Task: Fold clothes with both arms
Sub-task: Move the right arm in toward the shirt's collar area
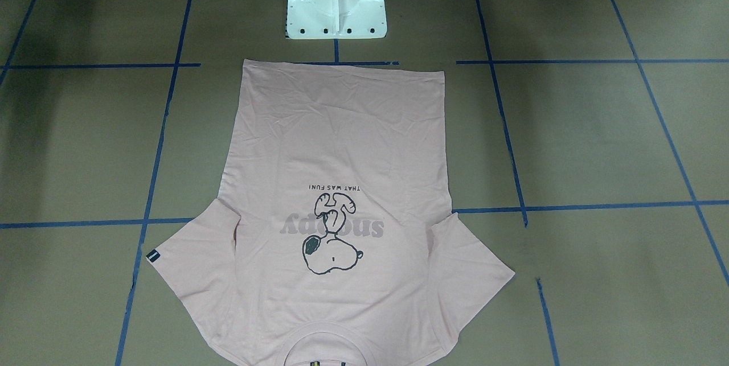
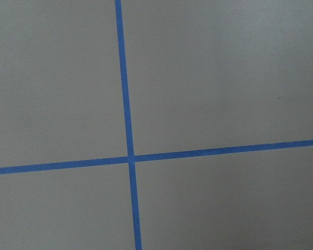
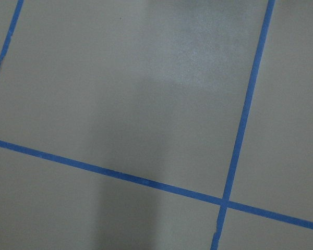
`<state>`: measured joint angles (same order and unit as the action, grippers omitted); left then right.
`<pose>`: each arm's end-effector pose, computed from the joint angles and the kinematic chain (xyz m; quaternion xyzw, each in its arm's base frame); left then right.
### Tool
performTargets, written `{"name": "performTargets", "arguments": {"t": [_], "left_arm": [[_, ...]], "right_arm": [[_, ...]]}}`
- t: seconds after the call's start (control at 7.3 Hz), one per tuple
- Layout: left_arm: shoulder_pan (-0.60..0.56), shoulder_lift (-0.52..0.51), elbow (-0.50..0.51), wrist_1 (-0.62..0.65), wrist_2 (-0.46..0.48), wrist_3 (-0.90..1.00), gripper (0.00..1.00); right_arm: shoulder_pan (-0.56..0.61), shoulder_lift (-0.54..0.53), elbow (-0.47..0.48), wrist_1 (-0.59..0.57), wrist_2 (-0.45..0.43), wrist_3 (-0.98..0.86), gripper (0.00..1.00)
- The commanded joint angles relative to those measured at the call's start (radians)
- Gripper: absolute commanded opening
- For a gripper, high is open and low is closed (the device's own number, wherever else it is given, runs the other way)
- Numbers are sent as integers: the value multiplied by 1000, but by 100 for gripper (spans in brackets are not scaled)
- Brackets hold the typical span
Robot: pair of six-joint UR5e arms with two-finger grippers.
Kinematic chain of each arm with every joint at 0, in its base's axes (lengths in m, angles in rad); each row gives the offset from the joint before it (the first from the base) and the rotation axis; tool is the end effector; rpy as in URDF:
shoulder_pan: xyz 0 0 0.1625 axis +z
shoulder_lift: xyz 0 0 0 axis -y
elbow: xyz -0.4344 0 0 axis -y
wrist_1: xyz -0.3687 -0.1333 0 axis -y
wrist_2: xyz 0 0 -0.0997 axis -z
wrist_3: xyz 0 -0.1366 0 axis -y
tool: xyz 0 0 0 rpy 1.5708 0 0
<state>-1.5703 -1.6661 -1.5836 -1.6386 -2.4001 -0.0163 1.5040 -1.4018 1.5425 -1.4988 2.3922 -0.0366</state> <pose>-0.0323 -0.5222 0.6285 0.0770 0.4020 0.0282 0.9120 -0.0038 -0.5562 0.6089 0.0913 -0.3984 -0.0894 0.9083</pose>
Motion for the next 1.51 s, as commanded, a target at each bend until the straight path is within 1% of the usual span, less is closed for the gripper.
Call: {"name": "performTargets", "arguments": {"t": [0.0, 0.14, 0.41, 0.55, 0.69, 0.82, 0.96, 1.1, 1.23, 1.37], "left_arm": [[1, -27, -4, 28, 32, 12, 100], [-1, -21, -38, 48, 23, 13, 100], [6, -20, -71, 33, 16, 10, 100], [7, -18, -75, 29, 16, 10, 100], [9, -23, -76, 28, 15, 12, 100], [10, -23, -76, 25, 10, 13, 100], [13, -26, -81, -1, -23, 13, 100], [16, -24, -78, -18, -39, 13, 100], [27, -24, -75, -35, -46, 15, 100], [29, -23, -76, -46, -56, 13, 100]], "right_arm": [[-14, -5, -1, -3, -7, -9, 100], [-14, -15, 4, 3, -7, -11, 100], [-48, -13, -1, 14, -5, 3, 100], [-68, -8, -18, 14, -4, 0, 100], [-114, 29, -69, 38, -10, 3, 100], [-145, 76, -120, 128, -11, 79, 100], [-192, 116, -151, 234, -11, 250, 100], [-246, 188, -229, 326, -31, 427, 100], [-324, 261, -310, 415, -113, 601, 100], [-393, 327, -340, 452, -231, 805, 99]]}}
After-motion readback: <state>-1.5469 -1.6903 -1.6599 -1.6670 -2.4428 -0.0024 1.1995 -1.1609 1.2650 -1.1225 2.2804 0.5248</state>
